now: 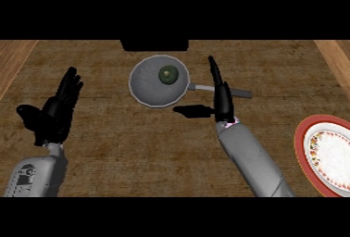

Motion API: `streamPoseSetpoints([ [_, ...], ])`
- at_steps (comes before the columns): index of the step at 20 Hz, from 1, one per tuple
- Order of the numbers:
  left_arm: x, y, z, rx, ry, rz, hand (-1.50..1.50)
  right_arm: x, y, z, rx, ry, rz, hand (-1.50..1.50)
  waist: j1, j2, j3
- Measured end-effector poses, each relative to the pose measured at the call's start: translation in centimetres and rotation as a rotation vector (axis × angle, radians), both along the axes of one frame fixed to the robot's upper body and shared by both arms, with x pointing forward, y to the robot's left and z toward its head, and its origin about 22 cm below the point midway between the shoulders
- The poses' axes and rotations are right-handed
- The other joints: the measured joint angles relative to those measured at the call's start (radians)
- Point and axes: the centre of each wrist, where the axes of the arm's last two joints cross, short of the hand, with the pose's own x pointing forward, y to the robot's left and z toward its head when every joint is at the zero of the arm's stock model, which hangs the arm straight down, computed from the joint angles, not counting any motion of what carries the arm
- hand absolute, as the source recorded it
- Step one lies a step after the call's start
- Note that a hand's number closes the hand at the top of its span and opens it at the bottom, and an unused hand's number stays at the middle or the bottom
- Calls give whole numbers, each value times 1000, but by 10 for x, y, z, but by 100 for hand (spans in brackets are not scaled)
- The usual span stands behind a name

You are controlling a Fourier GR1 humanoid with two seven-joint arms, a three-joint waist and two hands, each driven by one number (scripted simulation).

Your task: Pick the squash from the plate and place it in the pan

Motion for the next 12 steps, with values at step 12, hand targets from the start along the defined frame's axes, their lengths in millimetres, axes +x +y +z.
streamPoseSetpoints([
  [12,-4,5,3,-1,-5,7,0,-115,-14,29,-10,-7,46,-150,-9,1,-1],
])
